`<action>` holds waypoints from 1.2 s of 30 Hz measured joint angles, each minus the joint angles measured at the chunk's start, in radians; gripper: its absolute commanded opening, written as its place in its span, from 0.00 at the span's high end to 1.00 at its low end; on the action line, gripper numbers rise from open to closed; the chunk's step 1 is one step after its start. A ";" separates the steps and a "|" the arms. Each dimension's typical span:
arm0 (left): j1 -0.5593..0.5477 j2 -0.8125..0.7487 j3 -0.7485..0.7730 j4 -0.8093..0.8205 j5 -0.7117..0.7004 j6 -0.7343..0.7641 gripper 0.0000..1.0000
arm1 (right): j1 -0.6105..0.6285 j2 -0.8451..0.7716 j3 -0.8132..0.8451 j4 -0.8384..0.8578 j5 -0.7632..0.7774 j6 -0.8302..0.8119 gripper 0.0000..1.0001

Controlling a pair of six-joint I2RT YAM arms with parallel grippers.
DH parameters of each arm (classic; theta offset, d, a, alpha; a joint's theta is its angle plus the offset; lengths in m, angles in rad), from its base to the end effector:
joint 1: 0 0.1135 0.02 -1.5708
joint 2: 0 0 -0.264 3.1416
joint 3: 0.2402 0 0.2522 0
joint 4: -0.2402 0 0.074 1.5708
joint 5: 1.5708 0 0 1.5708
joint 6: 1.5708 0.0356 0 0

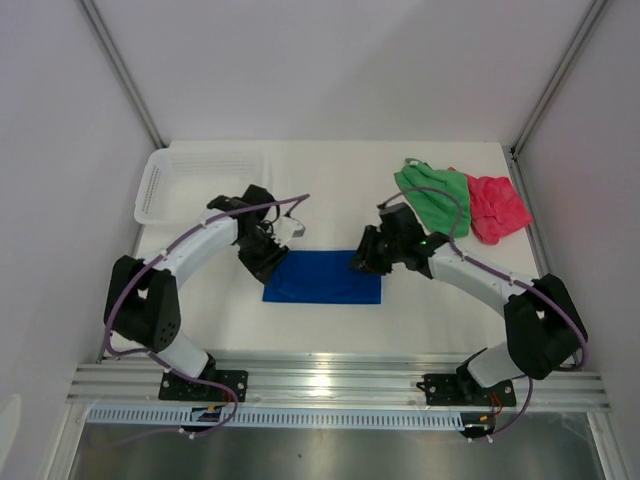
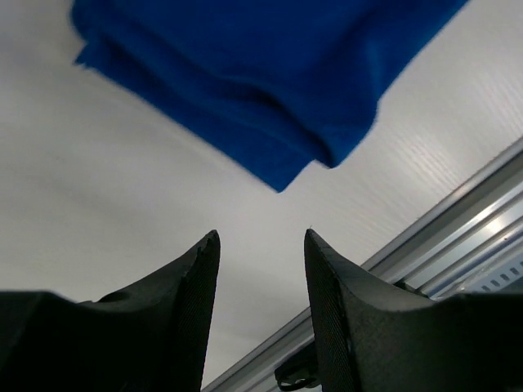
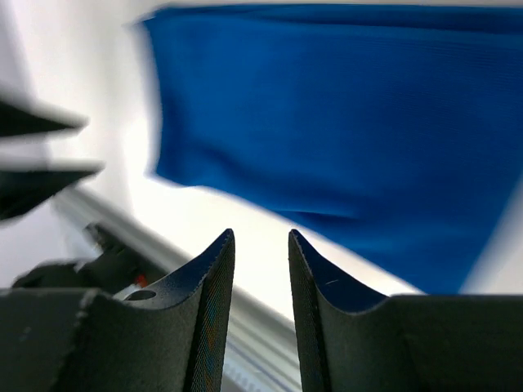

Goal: Roll the towels
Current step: Fold the towel

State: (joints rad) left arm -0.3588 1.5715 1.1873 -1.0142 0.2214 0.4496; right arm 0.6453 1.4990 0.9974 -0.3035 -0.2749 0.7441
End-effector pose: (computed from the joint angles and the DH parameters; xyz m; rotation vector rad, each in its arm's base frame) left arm 0.2673 -0.1086 0.2342 1.1836 2.6951 -0.3153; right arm 0.2496 0.2000 0.2336 -0.0160 2.5684 0.9337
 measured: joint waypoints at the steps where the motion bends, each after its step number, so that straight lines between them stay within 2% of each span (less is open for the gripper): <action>1: -0.037 0.007 0.000 -0.002 0.003 -0.003 0.50 | -0.038 -0.025 -0.053 0.003 0.014 -0.001 0.64; 5: -0.123 0.059 0.000 -0.004 0.010 -0.024 0.50 | -0.164 -0.107 -0.205 -0.034 0.062 -0.014 0.62; 10: -0.122 0.149 0.008 0.002 -0.014 -0.059 0.50 | -0.262 -0.163 -0.294 -0.025 0.071 -0.048 0.62; 14: -0.125 0.164 0.027 0.001 -0.002 -0.077 0.50 | -0.327 -0.146 -0.322 0.026 0.060 -0.074 0.62; 27: -0.127 0.208 0.061 0.029 0.019 -0.110 0.51 | -0.344 0.098 -0.246 0.207 -0.005 -0.106 0.62; 32: -0.127 0.212 0.072 0.003 0.019 -0.110 0.50 | -0.344 0.119 -0.231 0.228 -0.015 -0.108 0.63; 36: -0.127 0.153 0.108 -0.026 0.019 -0.111 0.49 | -0.344 0.119 -0.231 0.229 -0.015 -0.109 0.63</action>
State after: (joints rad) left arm -0.4862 1.7245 1.2949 -1.0401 0.2401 0.3386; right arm 0.3008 1.6180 0.7666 -0.0750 -0.2897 0.6350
